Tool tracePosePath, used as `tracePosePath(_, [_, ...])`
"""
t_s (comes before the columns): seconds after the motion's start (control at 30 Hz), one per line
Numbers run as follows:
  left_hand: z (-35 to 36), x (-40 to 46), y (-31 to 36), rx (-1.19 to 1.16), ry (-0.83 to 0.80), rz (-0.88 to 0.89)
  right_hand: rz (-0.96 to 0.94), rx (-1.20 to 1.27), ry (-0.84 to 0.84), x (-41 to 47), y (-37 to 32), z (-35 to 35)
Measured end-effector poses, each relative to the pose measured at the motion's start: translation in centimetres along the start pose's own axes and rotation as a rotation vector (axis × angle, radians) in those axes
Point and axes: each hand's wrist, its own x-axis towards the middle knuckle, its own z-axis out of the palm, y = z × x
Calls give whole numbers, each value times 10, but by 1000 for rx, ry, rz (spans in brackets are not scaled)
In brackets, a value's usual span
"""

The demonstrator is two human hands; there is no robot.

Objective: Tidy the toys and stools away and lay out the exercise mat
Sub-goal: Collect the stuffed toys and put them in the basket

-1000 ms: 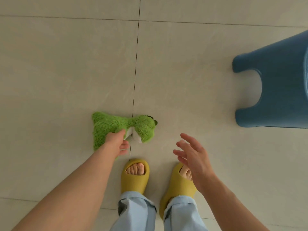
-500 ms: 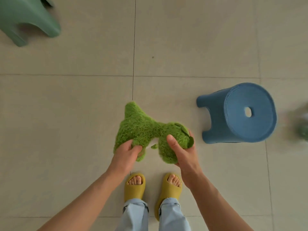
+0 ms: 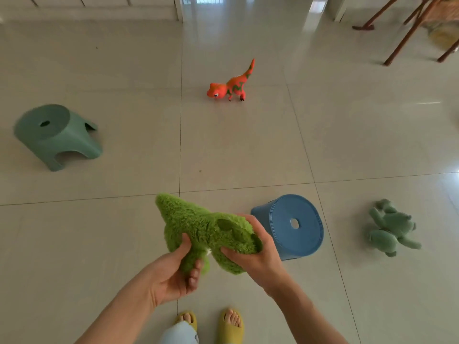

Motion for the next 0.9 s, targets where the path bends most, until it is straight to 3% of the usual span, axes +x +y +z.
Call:
tracePosePath(0.2, [22, -23, 37, 63, -208, 92, -19, 72, -24, 28, -58, -11])
tracePosePath(0.37, [33, -26, 96, 172, -7, 237, 45, 88, -58, 73, -88, -5])
tracePosePath(0.47, [33, -14, 142, 99, 79, 290, 99, -11, -48, 105, -99, -2])
tracePosePath(0.67, [16, 8, 250, -149, 169, 298, 262, -118, 97, 183, -122, -6])
tracePosePath(0.9, [15, 17, 358, -142, 186, 247, 284, -31, 176, 273, -168, -9])
